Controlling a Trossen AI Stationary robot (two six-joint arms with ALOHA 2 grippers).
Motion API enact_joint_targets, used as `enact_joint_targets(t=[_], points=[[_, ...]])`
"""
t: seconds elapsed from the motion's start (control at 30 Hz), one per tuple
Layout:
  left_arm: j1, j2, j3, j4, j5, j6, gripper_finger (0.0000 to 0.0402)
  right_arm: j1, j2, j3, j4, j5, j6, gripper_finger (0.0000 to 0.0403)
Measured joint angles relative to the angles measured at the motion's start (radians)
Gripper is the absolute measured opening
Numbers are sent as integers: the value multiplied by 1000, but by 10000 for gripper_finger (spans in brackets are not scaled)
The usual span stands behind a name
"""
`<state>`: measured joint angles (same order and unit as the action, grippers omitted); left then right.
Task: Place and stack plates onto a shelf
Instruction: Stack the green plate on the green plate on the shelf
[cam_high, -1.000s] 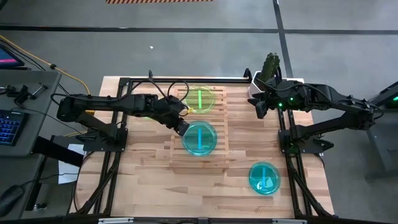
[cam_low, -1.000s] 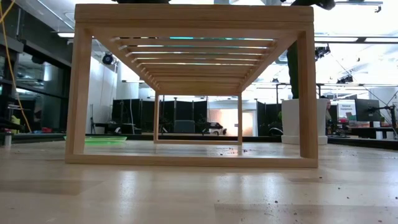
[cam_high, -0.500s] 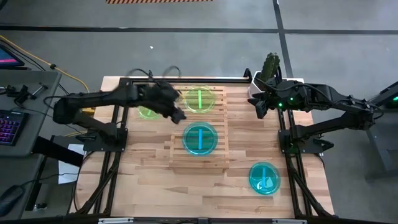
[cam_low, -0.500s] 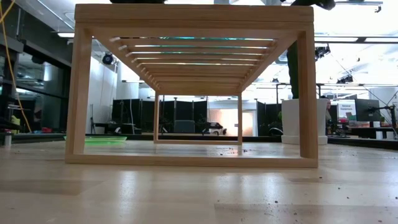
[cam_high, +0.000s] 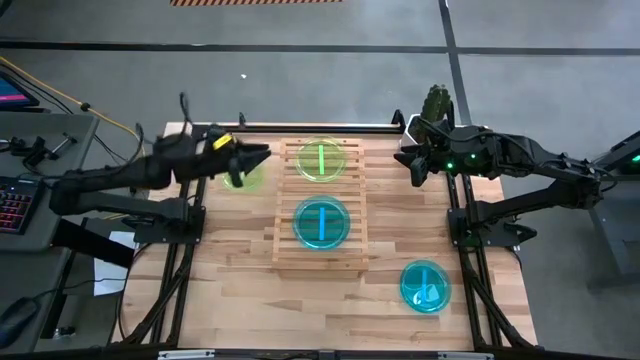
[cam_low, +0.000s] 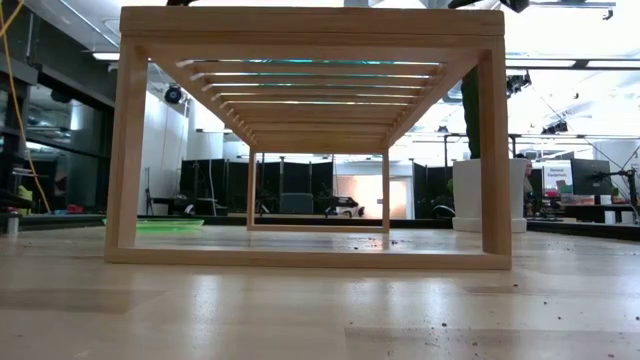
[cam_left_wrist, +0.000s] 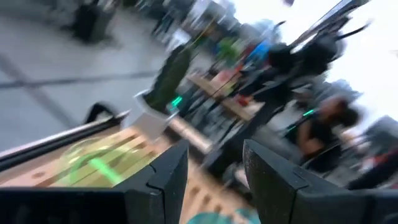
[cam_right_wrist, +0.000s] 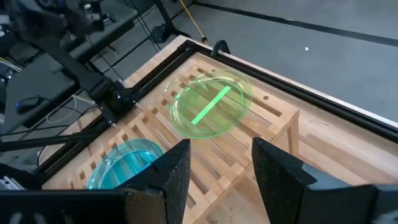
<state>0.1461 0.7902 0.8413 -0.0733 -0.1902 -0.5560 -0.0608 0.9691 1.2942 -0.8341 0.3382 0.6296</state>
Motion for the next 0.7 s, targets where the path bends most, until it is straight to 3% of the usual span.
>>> enact_joint_targets(t=[0.17, 0.43, 0.57, 0.7], points=[[-24, -91, -189, 238, -4, 9, 143, 0, 0, 0, 0, 0, 0, 154], [24, -99, -201, 238, -40, -34, 143, 0, 0, 0, 0, 0, 1, 154], [125, -71, -114, -67, -212, -160, 143, 0, 0, 0, 0, 0, 0, 154], [284, -21, -5, -450, -254, -204, 143, 0, 0, 0, 0, 0, -1, 154]])
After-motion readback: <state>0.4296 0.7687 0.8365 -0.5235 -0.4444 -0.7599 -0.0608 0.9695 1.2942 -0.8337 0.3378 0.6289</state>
